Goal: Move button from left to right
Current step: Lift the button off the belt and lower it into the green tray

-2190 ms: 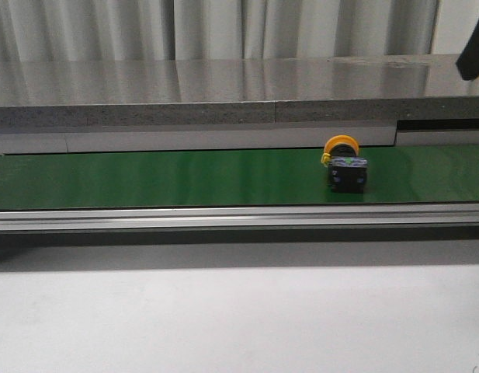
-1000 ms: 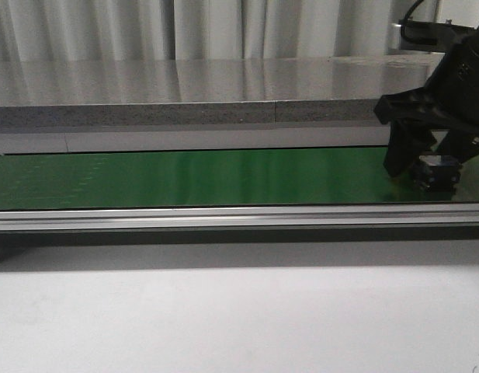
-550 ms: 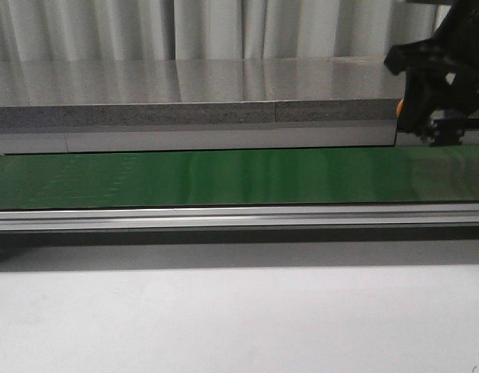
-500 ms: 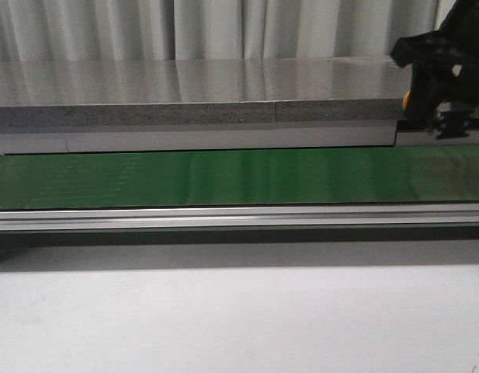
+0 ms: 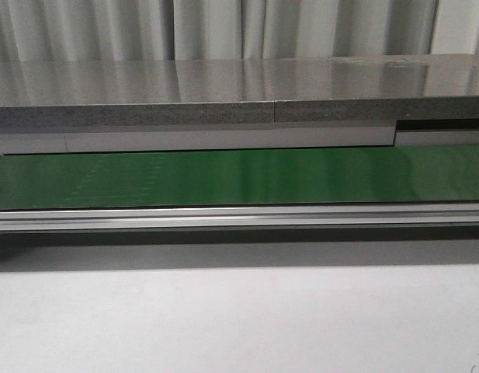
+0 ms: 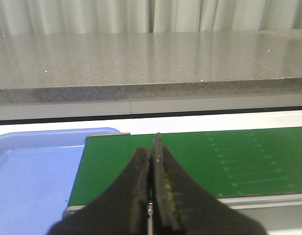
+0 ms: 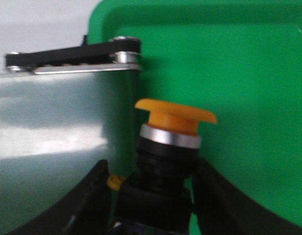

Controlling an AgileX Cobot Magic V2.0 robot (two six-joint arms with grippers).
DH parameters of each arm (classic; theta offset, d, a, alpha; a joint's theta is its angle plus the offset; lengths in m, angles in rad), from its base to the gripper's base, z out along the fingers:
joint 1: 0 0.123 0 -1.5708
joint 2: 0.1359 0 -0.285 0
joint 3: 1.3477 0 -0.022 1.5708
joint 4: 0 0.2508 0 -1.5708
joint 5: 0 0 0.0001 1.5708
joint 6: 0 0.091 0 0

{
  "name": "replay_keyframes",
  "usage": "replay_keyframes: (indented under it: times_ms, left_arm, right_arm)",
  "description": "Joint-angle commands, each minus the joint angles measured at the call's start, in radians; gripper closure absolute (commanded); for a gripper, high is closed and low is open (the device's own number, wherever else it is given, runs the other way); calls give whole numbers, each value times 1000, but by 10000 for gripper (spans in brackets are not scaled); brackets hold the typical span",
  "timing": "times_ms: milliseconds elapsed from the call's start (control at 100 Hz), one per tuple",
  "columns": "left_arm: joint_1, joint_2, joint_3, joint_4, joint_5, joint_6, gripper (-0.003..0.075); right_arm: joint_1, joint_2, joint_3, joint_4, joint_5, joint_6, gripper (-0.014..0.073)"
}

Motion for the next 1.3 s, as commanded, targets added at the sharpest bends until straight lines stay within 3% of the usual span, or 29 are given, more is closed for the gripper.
replay_keyframes:
  times_ms: [0,630,750,1010,1290]
  left_arm:
    - [-11,6,-25,-11,-78,0,741]
    - [-11,6,-23,-11,-77,0,741]
    - [-11,6,-23,-11,-77,0,741]
    - [-11,6,-23,-11,-77,0,741]
    - [-11,6,-23,-11,-77,0,741]
  right_arm:
    - [-44,-12,-35,-7,-52,-39,422]
    - [-67,168,-35,-3,-72,-43,414]
    - [-67,184,-35,4,-67,-43,358]
    - [-67,194,-35,5,-68,-43,140]
    - [-67,181,-35,5,-69,-42,113]
